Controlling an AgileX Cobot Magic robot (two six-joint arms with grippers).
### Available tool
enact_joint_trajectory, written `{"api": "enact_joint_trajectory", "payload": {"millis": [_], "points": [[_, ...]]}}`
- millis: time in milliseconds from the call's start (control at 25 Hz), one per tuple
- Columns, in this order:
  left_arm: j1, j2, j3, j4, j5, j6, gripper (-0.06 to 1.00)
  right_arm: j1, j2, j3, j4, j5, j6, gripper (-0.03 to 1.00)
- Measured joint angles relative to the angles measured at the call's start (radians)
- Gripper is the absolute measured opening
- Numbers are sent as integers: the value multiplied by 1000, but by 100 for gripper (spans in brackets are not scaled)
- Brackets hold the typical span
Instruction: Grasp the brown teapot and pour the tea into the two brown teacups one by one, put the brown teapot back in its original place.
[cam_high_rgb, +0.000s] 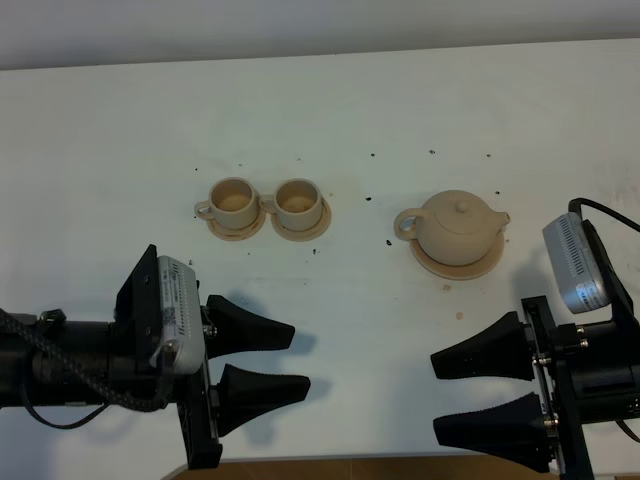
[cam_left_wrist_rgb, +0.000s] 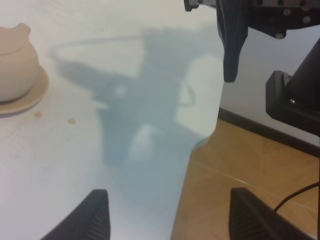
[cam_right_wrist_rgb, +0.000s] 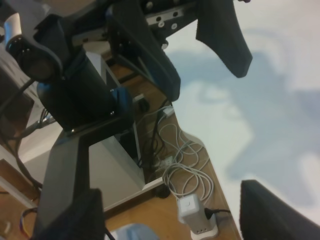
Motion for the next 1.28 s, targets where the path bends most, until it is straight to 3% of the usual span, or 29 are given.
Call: {"api": "enact_joint_trajectory", "payload": {"millis": [480, 560, 640, 720, 800, 880, 1080, 1200, 1280], "points": [[0, 0, -24, 12, -20, -18, 53, 0, 0, 0, 15, -7, 0, 59], [0, -19, -79, 19, -80, -86, 53, 0, 0, -11, 16, -26, 0, 59], [0, -63, -153, 67, -165, -231, 53, 0, 1, -32, 17, -47, 9, 59], [0, -109, -243, 199, -252, -428, 53, 0, 2, -57, 15, -67, 35, 59], [0, -157, -328, 386, -280, -700, 53, 0, 2, -87, 13, -86, 79, 59], [0, -197, -418, 630, -257, -991, 53, 0, 3, -125, 7, -116, 134, 59], [0, -282, -566, 1230, -26, -1740, 52, 0, 5, -249, -47, -209, 315, 59], [0, -342, -568, 1517, 118, -2012, 51, 0, 6, -332, -111, -255, 430, 59], [0, -388, -545, 1622, 215, -2098, 51, 0, 7, -386, -154, -276, 502, 59]]}}
